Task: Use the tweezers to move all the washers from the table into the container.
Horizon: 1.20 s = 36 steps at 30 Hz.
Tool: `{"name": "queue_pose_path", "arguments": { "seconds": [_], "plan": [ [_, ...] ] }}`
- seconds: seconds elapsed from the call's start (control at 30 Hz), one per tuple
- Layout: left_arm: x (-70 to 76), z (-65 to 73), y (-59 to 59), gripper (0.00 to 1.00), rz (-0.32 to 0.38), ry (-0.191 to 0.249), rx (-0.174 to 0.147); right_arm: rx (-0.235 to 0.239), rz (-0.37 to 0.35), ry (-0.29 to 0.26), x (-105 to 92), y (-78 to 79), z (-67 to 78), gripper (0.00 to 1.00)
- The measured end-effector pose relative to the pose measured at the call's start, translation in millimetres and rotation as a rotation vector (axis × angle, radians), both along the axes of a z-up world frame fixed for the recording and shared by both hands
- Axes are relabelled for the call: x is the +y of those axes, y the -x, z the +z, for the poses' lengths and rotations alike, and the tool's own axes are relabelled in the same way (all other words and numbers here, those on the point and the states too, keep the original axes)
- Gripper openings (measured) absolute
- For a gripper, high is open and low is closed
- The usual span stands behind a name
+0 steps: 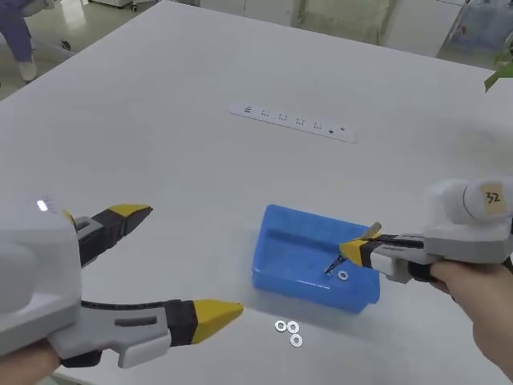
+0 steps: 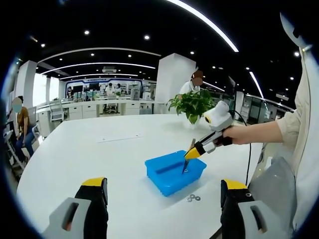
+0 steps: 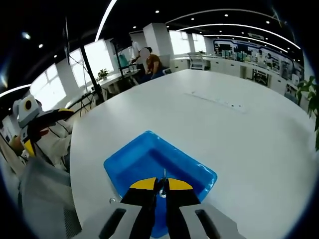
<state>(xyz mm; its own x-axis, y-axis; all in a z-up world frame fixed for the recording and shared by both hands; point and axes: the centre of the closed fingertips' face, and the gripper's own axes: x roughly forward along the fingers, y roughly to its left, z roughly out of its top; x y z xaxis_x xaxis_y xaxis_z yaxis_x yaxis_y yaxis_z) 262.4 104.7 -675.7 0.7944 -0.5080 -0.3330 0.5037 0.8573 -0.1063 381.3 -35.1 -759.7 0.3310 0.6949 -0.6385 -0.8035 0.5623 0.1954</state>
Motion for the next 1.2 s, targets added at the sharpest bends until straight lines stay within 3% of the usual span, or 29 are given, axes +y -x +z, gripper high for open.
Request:
{"name": "queue_pose_path", "arguments": {
  "seconds": [0.23,0.4,0.57,0.83,1.2],
  "plan": [
    [1.1,-0.1,0.6,0.96,0.001,-0.001,0.001,-0.018,0.035,0.042,2.2,5.8,-5.7,0.02],
    [1.5,-1.1,1.5,0.96,0.002,-0.003,0.003,-0.031,0.034,0.032,0.4,5.8,-2.5,0.02],
    [1.3,-1.6,1.7,0.96,0.002,-0.002,0.004,-0.070,0.035,0.009,-0.3,6.2,9.2,0.02],
    [1.5,-1.6,1.3,0.96,0.003,-0.003,0.004,-0.168,0.079,-0.020,3.7,14.9,33.7,0.02],
    [-1.0,-1.4,1.5,0.96,-0.005,-0.004,0.005,-0.218,0.134,-0.054,11.7,36.7,55.1,0.02]
  ]
}}
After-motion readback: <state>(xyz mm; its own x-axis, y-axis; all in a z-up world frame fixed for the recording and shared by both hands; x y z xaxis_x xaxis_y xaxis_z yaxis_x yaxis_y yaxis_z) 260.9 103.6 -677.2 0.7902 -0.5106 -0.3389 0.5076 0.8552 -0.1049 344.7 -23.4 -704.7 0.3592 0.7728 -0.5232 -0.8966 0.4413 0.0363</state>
